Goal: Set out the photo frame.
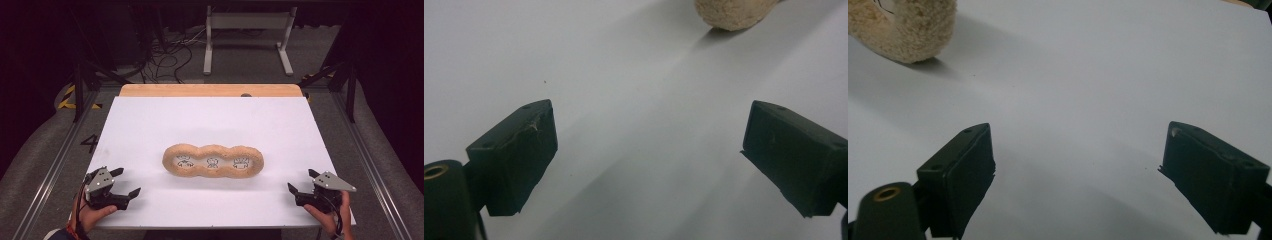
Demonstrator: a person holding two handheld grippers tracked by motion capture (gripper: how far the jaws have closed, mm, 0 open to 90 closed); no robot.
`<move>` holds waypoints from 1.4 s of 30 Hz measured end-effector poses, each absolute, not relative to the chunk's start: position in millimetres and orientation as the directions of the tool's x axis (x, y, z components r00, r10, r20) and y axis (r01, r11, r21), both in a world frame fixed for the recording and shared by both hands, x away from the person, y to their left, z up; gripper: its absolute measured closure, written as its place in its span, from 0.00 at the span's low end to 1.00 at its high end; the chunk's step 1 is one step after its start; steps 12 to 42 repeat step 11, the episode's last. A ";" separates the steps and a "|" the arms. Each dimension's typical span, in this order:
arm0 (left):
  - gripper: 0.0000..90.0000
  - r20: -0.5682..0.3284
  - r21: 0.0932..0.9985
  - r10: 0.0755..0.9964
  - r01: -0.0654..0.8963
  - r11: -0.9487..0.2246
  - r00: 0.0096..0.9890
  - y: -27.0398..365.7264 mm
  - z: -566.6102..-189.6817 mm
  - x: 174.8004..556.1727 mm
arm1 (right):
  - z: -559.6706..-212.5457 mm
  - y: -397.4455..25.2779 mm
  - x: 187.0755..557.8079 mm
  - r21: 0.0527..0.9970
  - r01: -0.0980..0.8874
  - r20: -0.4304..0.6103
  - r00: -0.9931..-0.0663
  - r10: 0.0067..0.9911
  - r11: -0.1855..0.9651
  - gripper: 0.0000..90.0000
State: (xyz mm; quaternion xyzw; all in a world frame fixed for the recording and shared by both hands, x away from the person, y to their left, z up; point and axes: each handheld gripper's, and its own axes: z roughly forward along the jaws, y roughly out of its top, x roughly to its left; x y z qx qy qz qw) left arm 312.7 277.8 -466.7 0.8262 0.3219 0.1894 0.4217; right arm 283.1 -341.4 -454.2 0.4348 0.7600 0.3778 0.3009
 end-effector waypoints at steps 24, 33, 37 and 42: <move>0.09 0.050 0.821 0.687 0.362 -0.442 0.725 274.0 -465.0 312.4 | -454.5 -343.0 281.5 0.837 0.436 -0.126 -0.433 0.892 0.330 0.14; 0.09 0.050 0.821 0.687 0.362 -0.442 0.725 274.0 -465.0 312.4 | -454.5 -343.0 281.5 0.837 0.436 -0.126 -0.433 0.892 0.330 0.14; 0.09 0.050 0.821 0.687 0.362 -0.442 0.725 274.0 -465.0 312.4 | -454.5 -343.0 281.5 0.837 0.436 -0.126 -0.433 0.892 0.330 0.14; 0.09 0.050 0.821 0.687 0.362 -0.442 0.725 274.0 -465.0 312.4 | -454.5 -343.0 281.5 0.837 0.436 -0.126 -0.433 0.892 0.330 0.14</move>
